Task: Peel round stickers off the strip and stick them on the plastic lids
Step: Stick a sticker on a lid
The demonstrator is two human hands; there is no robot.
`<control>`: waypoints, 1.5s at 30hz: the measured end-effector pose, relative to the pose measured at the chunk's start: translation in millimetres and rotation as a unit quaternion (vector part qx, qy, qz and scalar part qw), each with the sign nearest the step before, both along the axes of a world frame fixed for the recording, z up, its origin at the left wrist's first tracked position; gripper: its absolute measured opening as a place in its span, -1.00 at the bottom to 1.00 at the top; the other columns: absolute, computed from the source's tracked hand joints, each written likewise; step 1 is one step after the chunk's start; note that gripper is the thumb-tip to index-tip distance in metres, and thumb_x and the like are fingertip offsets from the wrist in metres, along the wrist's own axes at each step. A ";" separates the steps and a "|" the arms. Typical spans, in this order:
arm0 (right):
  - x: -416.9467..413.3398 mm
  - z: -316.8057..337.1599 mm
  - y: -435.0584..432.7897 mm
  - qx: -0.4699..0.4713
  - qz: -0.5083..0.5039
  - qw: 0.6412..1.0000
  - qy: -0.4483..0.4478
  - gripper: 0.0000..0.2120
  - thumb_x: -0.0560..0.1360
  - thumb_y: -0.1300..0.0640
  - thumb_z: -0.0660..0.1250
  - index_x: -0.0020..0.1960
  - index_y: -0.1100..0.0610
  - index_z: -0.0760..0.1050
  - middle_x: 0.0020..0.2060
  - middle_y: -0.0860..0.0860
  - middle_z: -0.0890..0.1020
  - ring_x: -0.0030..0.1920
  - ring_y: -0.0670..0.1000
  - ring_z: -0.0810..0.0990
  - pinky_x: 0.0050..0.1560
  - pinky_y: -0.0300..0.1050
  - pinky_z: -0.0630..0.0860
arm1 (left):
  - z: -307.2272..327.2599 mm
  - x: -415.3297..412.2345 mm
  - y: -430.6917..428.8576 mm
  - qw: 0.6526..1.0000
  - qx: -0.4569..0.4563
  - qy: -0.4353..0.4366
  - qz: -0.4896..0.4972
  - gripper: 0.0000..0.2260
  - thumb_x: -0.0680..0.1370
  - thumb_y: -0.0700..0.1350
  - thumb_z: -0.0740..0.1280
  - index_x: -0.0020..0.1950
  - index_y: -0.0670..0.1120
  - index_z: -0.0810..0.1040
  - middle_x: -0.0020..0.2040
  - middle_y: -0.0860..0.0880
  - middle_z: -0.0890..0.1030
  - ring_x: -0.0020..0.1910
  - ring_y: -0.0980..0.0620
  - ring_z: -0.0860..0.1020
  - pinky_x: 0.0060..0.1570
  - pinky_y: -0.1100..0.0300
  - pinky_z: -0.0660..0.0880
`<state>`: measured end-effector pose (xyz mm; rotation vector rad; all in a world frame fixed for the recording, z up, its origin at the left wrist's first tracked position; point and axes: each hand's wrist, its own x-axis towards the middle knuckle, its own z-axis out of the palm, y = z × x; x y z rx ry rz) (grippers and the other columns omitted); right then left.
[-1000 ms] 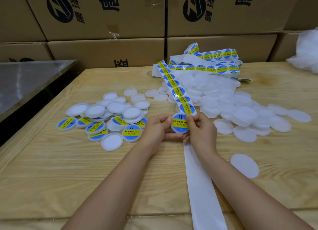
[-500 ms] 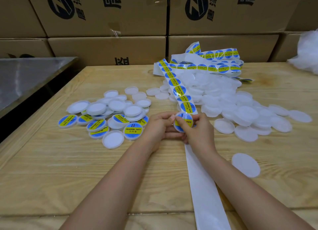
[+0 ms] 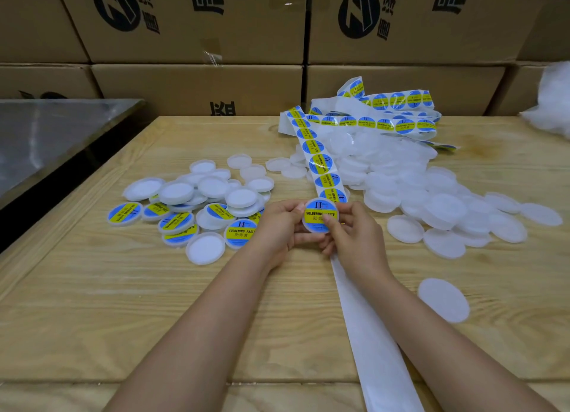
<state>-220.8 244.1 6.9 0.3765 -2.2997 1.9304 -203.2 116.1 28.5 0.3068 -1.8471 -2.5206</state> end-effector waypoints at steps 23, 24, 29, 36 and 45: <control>0.1 1.9 0.1 0.002 -0.021 0.999 -0.034 -0.74 0.38 0.07 0.49 -0.12 0.09 0.42 -0.31 0.05 0.63 -0.50 0.02 0.59 -0.51 -0.15 0.50 | -1.7 3.3 6.5 0.999 -0.029 0.016 0.004 -0.85 0.60 -0.21 0.23 0.01 -0.17 0.59 -0.24 -0.11 0.67 -0.35 0.02 0.64 -0.37 0.26 0.57; 0.1 1.8 -0.2 0.005 -0.019 0.999 -0.033 -0.72 0.36 0.06 0.50 -0.12 0.08 0.41 -0.31 0.04 0.63 -0.48 0.02 0.60 -0.49 -0.14 0.52 | -1.3 3.2 5.8 1.000 -0.024 0.013 0.007 -0.86 0.60 -0.21 0.23 0.01 -0.18 0.58 -0.24 -0.12 0.67 -0.36 0.00 0.64 -0.40 0.26 0.56; 0.2 3.6 0.2 0.006 0.001 0.999 -0.051 -0.59 0.26 -0.05 0.55 -0.04 -0.03 0.41 -0.34 -0.02 0.63 -0.45 0.00 0.61 -0.48 -0.20 0.48 | 0.4 2.0 5.5 0.998 -0.006 0.021 0.060 -0.86 0.58 -0.23 0.25 -0.08 -0.12 0.59 -0.32 -0.07 0.67 -0.40 0.02 0.63 -0.48 0.24 0.54; -0.4 8.9 0.5 -0.061 -0.022 0.993 -0.095 -0.66 0.49 -0.17 0.27 -0.10 0.13 0.45 -0.41 -0.01 0.56 -0.52 -0.02 0.50 -0.55 -0.23 0.43 | -0.1 2.9 -24.4 0.815 -0.467 0.186 0.288 -0.77 0.59 -0.20 0.25 0.21 -0.14 0.58 0.05 -0.08 0.66 0.00 0.00 0.59 0.02 0.13 0.49; -1.2 5.8 1.1 -0.057 -0.015 0.993 -0.101 -0.69 0.56 -0.09 0.21 -0.15 0.16 0.46 -0.41 0.00 0.56 -0.52 -0.01 0.49 -0.55 -0.25 0.41 | -15.2 -4.6 -57.7 0.682 -0.685 0.053 0.250 -0.64 0.54 -0.29 0.21 0.34 -0.19 0.46 0.20 -0.24 0.55 0.22 -0.20 0.47 0.16 -0.04 0.31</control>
